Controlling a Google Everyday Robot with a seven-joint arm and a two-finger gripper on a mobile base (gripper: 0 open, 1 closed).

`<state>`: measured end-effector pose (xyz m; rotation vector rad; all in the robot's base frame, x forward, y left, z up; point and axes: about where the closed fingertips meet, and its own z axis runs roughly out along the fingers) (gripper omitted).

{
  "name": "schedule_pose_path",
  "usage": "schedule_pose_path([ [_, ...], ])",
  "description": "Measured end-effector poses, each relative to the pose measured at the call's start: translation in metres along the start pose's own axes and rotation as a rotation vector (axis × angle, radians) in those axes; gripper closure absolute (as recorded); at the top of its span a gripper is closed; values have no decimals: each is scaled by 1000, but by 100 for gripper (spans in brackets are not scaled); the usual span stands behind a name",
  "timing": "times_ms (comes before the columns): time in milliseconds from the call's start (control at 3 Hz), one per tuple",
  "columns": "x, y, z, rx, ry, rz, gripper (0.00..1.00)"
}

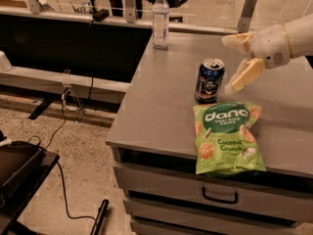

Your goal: Move pepsi can near green rice chip bag

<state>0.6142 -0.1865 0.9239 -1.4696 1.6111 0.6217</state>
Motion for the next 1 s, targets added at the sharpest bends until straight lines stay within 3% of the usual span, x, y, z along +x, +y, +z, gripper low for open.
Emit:
schedule_pose_path([
  [333, -1, -6, -30, 51, -6, 49, 0],
  [667, -2, -8, -42, 64, -22, 112, 0],
  [1000, -2, -8, -43, 65, -24, 121, 0],
])
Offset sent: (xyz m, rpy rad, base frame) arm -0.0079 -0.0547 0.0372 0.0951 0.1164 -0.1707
